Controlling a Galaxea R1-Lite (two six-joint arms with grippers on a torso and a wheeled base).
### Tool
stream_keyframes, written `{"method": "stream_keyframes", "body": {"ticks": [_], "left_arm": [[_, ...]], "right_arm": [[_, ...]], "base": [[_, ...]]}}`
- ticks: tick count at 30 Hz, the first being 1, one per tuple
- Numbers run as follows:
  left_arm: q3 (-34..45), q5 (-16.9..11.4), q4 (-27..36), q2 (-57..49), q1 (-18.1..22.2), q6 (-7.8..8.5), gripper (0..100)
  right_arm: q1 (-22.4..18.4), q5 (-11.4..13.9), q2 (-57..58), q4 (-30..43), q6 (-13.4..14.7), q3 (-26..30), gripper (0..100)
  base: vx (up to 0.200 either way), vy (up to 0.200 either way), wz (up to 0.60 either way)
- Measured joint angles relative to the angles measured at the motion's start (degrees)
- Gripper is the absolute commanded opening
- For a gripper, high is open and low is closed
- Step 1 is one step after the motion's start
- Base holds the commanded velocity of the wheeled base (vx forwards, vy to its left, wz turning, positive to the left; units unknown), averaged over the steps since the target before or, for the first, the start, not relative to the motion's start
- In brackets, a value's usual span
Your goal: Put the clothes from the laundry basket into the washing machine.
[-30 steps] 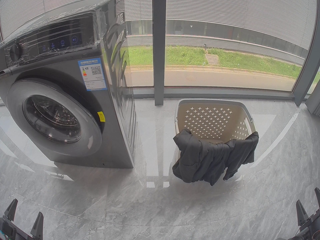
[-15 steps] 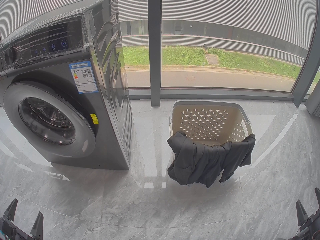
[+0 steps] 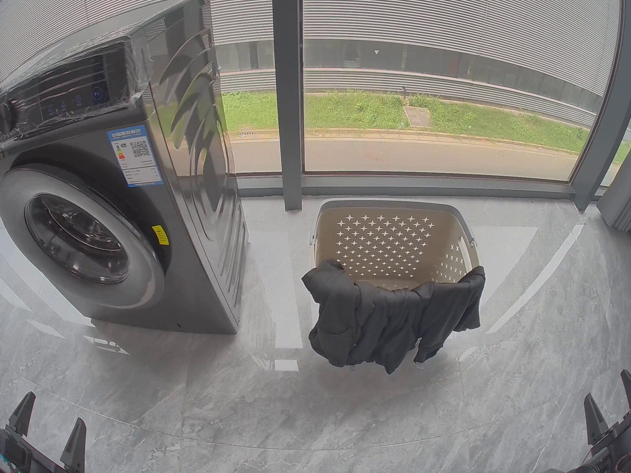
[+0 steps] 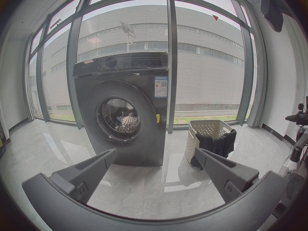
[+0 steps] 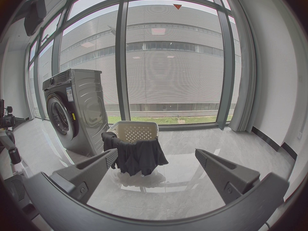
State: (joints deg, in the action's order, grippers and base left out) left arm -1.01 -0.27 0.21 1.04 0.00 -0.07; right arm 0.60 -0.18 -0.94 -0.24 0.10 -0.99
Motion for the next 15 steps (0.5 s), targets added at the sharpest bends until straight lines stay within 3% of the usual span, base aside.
{"method": "stream_keyframes", "body": {"ticks": [2,14,15], "left_arm": [[0.00,0.00,-0.05,0.00,0.00,0.00,100],[0.00,0.00,-0.02,0.00,0.00,0.00,100],[0.00,-0.02,-0.02,0.00,0.00,0.00,100]], "right_arm": [[0.00,0.02,0.00,0.00,0.00,0.00,100],[0.00,0.00,0.00,0.02,0.00,-0.02,100],[0.00,-0.02,0.00,0.00,0.00,0.00,100]], "base": [[0.000,-0.200,0.00],[0.000,0.000,0.00],[0.200,0.000,0.00]]}}
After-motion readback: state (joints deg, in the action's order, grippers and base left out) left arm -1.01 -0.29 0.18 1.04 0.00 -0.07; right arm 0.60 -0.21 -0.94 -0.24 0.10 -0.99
